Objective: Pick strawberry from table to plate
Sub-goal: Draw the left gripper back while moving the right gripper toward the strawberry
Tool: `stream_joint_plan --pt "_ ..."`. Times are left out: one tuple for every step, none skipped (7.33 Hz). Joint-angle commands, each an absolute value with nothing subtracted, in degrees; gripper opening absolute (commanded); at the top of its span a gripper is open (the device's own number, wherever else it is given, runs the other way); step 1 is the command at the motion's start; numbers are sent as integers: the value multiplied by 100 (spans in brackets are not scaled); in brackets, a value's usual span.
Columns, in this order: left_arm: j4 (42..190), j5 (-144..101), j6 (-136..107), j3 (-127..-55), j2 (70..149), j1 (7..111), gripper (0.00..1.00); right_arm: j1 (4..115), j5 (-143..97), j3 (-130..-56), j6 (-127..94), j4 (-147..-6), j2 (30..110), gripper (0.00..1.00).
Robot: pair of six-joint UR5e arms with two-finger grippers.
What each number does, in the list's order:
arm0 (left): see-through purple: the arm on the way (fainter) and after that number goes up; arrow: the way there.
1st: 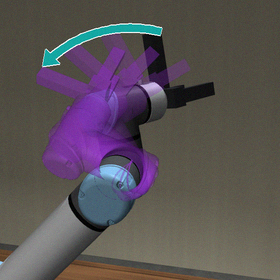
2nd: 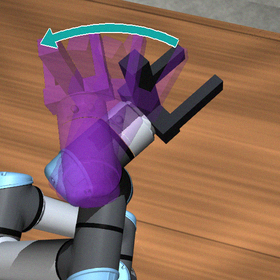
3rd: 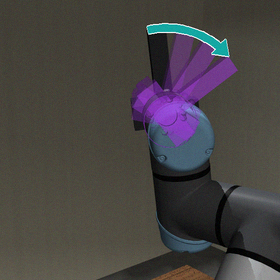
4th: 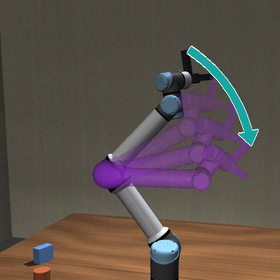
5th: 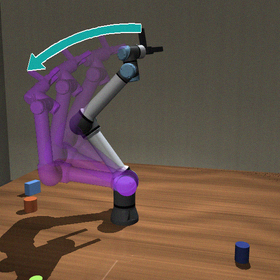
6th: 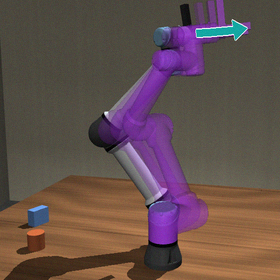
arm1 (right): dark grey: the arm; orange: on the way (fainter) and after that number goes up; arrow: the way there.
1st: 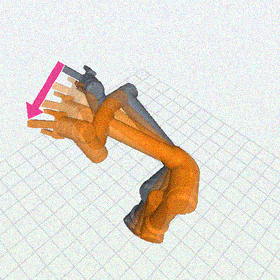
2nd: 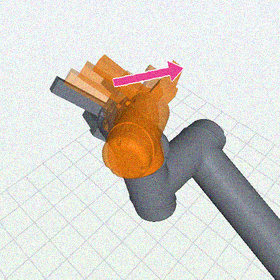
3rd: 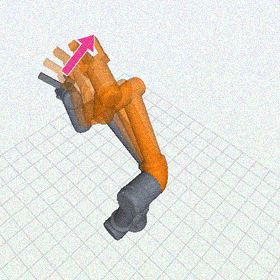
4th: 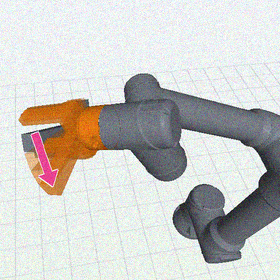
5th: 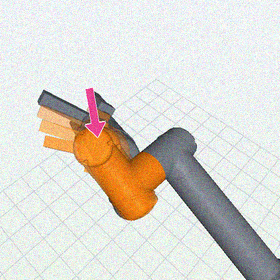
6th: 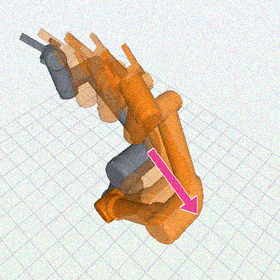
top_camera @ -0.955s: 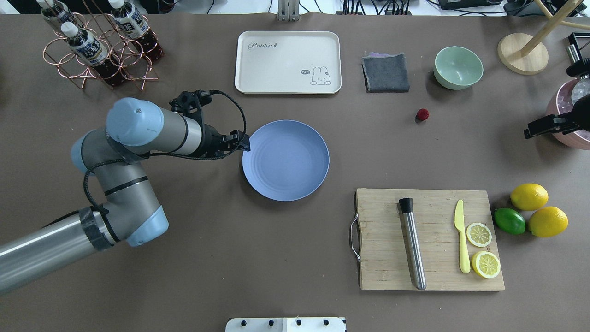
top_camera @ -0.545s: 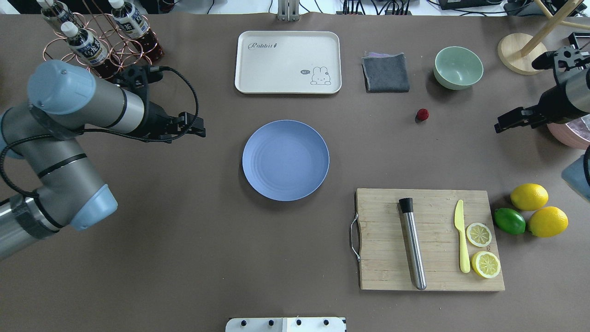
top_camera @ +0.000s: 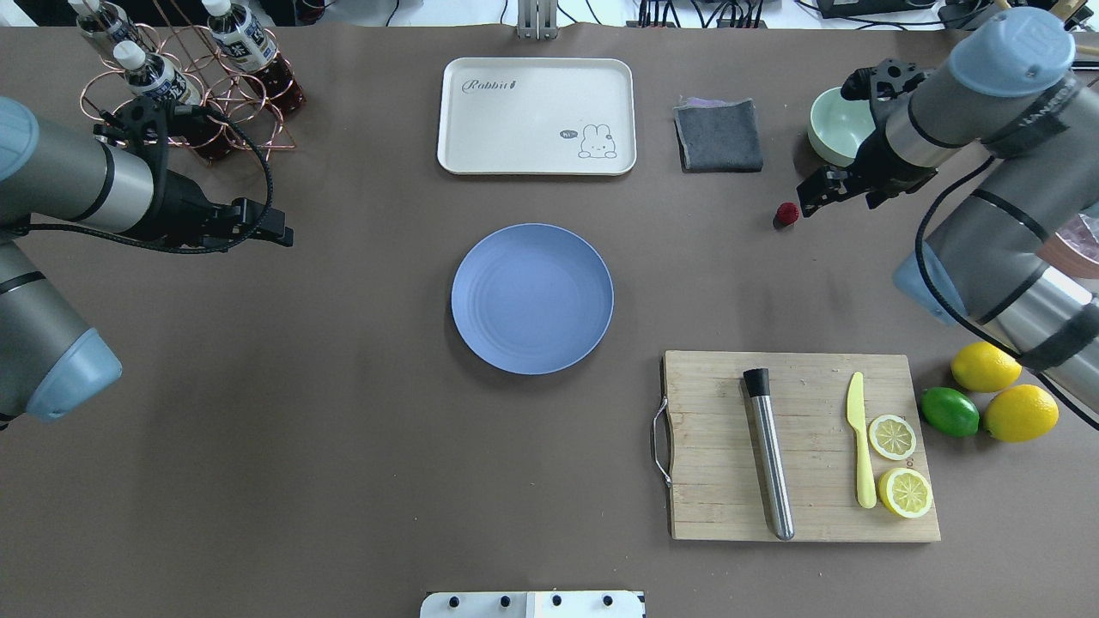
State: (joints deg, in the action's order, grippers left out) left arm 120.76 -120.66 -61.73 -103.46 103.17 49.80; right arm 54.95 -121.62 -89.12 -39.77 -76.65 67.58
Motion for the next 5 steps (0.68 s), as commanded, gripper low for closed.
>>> stream_joint_plan --pt "12076 -12032 -6144 -10502 10153 5001 98 5327 -11980 -8159 -4131 -7682 6111 96" --pt "12085 -12032 -6144 -10555 10082 5001 98 5283 -11884 -7887 -4131 -7577 5969 93" --pt "12085 -12032 -6144 -10556 10081 5001 98 5265 -11848 -7431 -4131 -7106 5933 89" --pt "12085 -12032 -6144 -10547 10081 5001 98 5265 -11839 -7227 -4140 -6875 5898 86" --pt "12085 -12032 -6144 -10547 10090 5001 98 5265 -11839 -7233 -4148 -6864 5932 84"
